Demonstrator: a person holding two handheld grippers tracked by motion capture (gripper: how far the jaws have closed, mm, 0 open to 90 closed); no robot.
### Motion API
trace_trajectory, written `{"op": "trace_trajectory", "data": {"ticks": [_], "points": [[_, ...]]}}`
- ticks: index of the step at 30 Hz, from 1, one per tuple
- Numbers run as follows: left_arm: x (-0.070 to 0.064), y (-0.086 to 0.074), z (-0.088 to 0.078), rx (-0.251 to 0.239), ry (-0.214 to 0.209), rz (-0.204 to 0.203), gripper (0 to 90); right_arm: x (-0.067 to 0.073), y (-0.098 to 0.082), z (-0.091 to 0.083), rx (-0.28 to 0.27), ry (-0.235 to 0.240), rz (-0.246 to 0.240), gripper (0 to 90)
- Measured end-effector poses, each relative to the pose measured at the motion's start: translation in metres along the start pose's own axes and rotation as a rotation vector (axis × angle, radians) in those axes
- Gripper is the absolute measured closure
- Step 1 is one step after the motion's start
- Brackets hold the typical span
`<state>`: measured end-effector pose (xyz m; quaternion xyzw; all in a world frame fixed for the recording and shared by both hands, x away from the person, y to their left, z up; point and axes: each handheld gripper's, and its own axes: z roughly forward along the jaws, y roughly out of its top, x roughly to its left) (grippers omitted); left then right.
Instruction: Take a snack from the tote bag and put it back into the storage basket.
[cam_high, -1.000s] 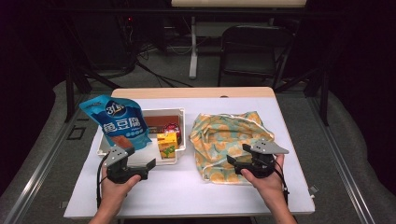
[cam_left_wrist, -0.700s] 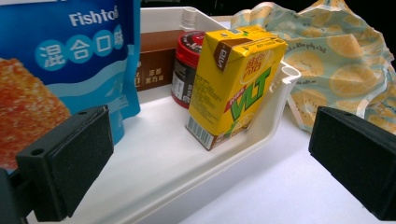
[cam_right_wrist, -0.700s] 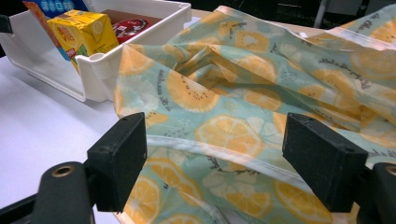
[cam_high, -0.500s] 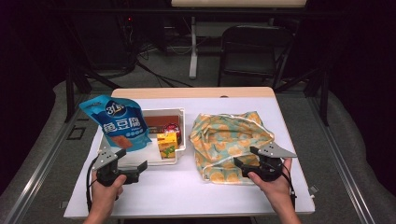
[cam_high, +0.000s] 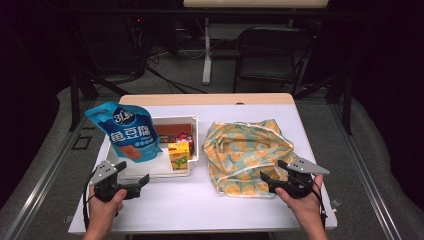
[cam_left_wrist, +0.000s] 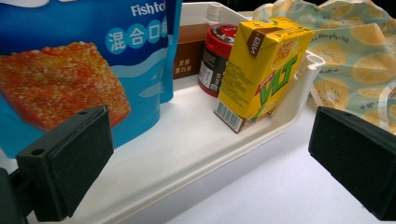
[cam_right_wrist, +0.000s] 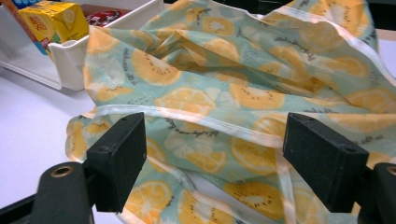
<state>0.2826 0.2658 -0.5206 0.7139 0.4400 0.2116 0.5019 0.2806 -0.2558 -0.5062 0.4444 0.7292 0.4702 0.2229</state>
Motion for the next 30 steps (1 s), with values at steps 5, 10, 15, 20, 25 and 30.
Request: {"op": "trace_trajectory", "data": {"ticks": [5, 10, 15, 20, 25, 30], "points": [[0.004, -0.001, -0.003, 0.005, 0.002, -0.009, 0.0, -0.007, -0.004, -0.006, -0.001, -0.02, 0.007, 20.2], [0.008, -0.003, -0.007, -0.002, 0.012, -0.016, 0.0, -0.011, -0.008, -0.011, -0.001, -0.022, 0.008, 18.7], [0.013, -0.004, -0.01, -0.004, 0.015, -0.022, 0.0, -0.015, -0.013, -0.016, 0.0, -0.038, 0.014, 18.4], [0.017, -0.005, -0.012, 0.001, 0.014, -0.018, 0.0, -0.019, -0.017, -0.021, 0.001, -0.043, 0.019, 18.3], [0.018, -0.005, -0.012, 0.006, 0.014, -0.015, 0.0, -0.024, -0.02, -0.025, 0.002, -0.053, 0.025, 18.2], [0.017, -0.006, -0.011, 0.009, 0.014, -0.011, 0.0, -0.029, -0.024, -0.029, 0.001, -0.064, 0.031, 17.7]]}}
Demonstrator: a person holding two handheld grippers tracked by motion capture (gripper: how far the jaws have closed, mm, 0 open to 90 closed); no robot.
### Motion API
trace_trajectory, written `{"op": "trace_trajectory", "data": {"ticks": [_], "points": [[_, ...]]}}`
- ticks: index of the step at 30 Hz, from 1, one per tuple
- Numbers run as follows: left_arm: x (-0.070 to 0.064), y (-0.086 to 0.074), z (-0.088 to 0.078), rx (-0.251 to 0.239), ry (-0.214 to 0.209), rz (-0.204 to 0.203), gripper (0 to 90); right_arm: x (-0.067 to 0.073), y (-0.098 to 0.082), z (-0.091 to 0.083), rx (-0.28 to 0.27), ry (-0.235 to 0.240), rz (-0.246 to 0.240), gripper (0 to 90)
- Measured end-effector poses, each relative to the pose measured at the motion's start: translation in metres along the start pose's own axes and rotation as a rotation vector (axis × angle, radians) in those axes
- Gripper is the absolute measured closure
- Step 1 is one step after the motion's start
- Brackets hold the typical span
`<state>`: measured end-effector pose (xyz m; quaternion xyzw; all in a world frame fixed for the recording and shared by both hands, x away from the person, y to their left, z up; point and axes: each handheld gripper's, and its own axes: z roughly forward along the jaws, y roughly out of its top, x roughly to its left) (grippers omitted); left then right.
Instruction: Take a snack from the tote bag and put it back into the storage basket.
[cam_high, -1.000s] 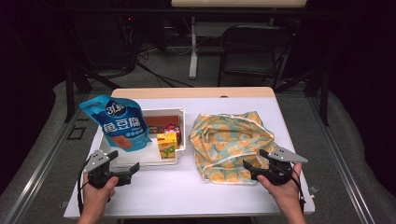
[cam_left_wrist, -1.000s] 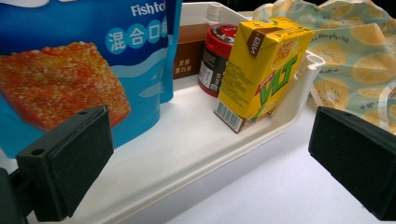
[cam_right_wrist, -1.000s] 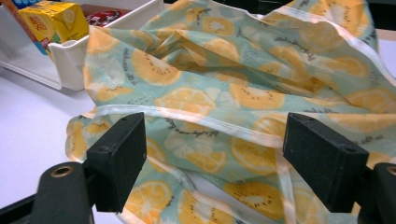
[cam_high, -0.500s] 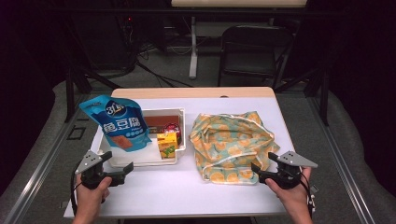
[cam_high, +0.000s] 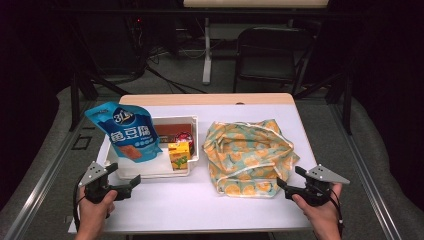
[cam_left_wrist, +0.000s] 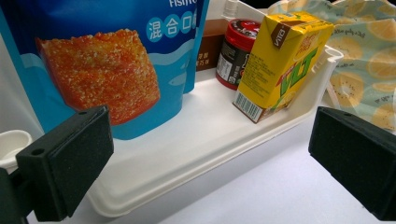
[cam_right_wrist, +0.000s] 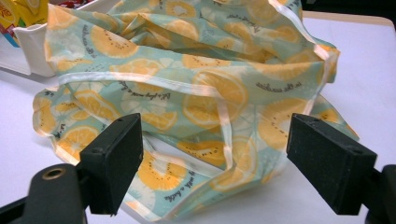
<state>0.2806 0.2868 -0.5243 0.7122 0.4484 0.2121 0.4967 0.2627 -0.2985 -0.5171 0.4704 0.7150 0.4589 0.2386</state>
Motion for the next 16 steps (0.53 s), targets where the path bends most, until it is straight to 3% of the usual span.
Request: {"op": "trace_trajectory", "data": {"ticks": [16], "points": [[-0.0011, -0.0012, 0.0018, 0.015, 0.002, 0.008, 0.0, -0.0075, -0.006, -0.0027, 0.0, -0.022, 0.028, 15.4]]}}
